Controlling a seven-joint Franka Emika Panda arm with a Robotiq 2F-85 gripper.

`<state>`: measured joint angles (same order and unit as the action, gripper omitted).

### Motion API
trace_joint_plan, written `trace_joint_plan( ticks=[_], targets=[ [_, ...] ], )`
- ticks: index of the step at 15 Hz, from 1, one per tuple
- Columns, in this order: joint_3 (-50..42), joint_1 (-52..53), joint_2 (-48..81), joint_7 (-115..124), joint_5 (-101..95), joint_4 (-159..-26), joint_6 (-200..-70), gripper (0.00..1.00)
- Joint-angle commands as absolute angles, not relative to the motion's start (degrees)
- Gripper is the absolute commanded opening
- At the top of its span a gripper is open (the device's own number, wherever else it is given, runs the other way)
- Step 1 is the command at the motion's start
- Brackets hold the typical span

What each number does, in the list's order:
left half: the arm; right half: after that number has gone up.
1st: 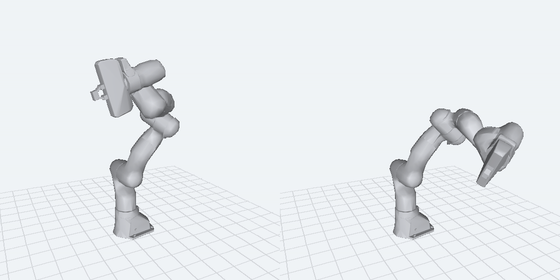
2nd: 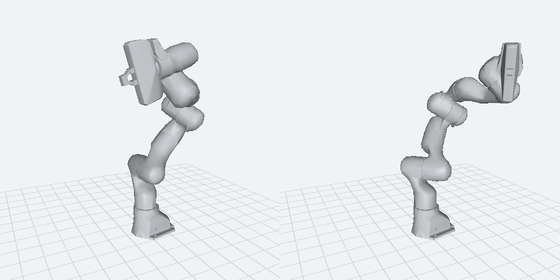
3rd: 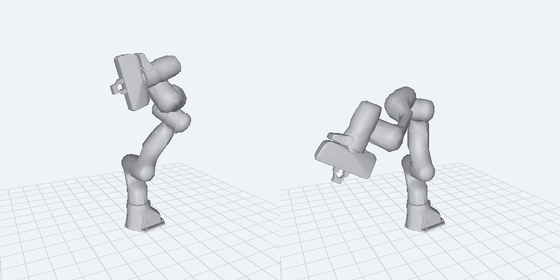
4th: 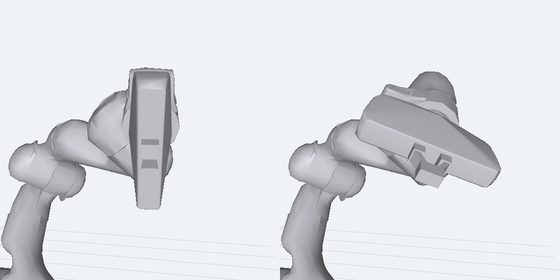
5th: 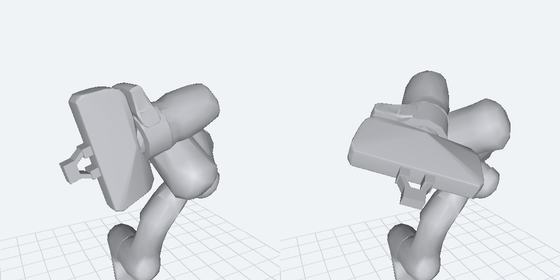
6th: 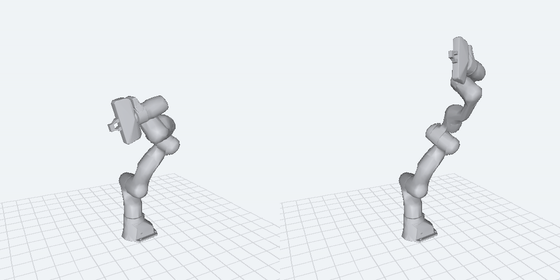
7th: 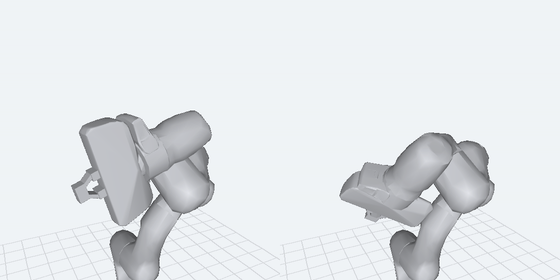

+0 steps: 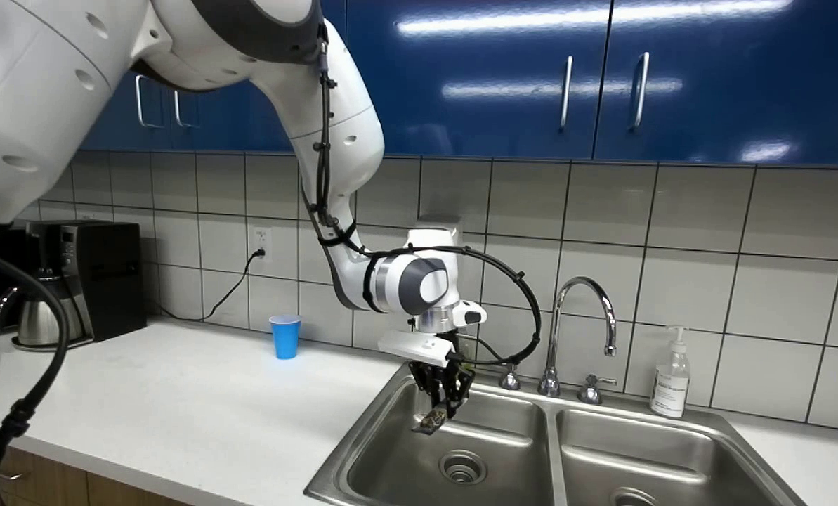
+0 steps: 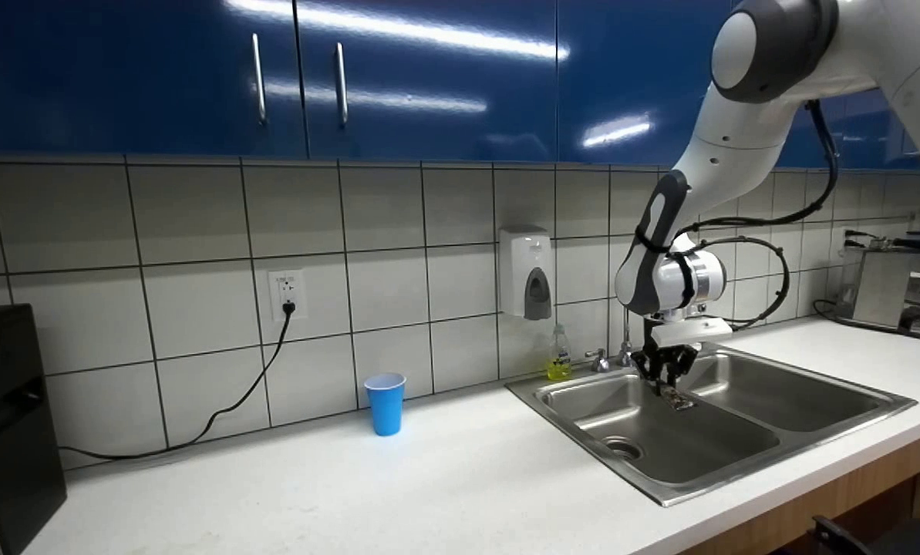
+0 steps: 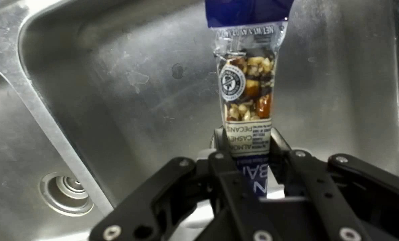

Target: Put the packet in the left sink

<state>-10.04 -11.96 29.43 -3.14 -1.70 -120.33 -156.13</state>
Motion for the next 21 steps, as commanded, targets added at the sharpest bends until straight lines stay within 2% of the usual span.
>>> trace_joint_plan(
  ticks=[1,9,21],
  targets=[
    [-7.4,-14.8,36.2,-5.5,0.4,-113.2,-154.0,0.08],
    [-6.6,-15.4,47.4,-4.8,-0.2,-103.8,-154.0,0.08],
    [-6.6,-14.1,56.0,-3.9,-0.8,-99.8,-154.3,0.08]
  ],
)
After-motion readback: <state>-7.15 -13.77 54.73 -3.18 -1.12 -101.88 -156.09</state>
